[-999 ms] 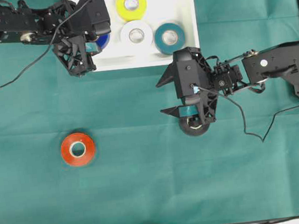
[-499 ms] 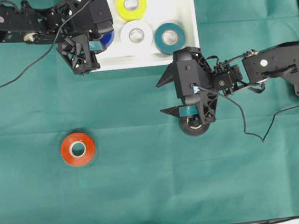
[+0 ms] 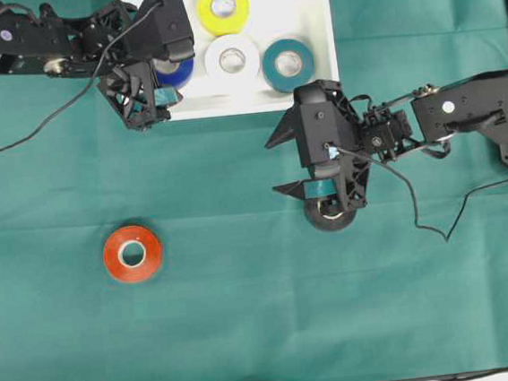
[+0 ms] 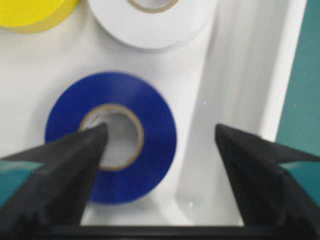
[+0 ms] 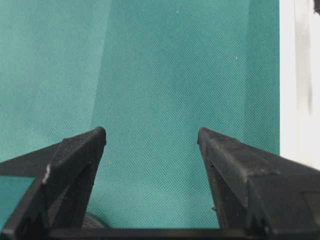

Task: Put the tape alternately from left to right into the white case.
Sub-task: 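Lift the blue tape with the left gripper into the white case, then open the left gripper and withdraw it beside the red roll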

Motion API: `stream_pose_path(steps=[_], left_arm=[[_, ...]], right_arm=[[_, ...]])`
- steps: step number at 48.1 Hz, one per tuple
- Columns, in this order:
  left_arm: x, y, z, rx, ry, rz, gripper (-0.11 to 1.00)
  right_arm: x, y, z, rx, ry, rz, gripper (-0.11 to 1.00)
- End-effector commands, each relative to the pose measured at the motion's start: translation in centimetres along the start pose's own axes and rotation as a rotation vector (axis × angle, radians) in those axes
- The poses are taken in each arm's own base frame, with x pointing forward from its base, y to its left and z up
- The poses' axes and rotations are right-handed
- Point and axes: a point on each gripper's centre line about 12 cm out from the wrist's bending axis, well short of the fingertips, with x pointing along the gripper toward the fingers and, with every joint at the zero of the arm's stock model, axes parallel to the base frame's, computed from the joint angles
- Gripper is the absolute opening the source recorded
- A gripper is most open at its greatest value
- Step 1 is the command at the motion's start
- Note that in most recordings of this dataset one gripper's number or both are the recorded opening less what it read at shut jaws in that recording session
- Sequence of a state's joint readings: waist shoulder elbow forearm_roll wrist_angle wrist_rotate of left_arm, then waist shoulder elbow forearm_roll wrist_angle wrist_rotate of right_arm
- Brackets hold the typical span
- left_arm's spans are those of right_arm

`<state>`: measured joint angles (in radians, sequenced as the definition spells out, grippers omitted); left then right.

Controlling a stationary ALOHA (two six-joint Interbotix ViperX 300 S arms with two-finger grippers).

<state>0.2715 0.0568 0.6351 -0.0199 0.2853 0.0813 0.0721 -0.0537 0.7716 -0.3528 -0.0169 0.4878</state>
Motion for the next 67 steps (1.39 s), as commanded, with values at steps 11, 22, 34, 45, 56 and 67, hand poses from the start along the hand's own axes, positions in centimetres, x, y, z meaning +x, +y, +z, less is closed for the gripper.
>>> stream_pose_path(steps=[11, 22, 34, 45, 56, 67], left_arm=[[-1.7, 0.1, 1.0, -0.003, -0.057, 0.003, 0.54], [-1.7, -0.1, 0.7, 0.001, -0.051, 0.000, 0.54], [-2.8, -1.1, 1.2, 0.023, -0.079, -0.014, 0.53], [-4.4, -3.5, 0.8, 0.077, -0.104, -0.054, 0.53], [-5.7, -6.2, -0.6, 0.139, -0.105, -0.103, 0.53], [-6.8, -8.5, -2.1, 0.194, -0.085, -0.150, 0.53]], right_arm=[[-0.6, 0.4, 1.1, -0.003, -0.041, 0.012, 0.79], [-0.6, 0.3, 1.0, -0.002, -0.040, 0.011, 0.79], [-0.6, 0.4, 1.1, -0.002, -0.041, 0.012, 0.79], [-0.6, 0.4, 1.1, -0.002, -0.041, 0.012, 0.79], [-0.6, 0.4, 1.1, -0.002, -0.043, 0.013, 0.79], [-0.6, 0.4, 1.2, -0.003, -0.043, 0.013, 0.79]])
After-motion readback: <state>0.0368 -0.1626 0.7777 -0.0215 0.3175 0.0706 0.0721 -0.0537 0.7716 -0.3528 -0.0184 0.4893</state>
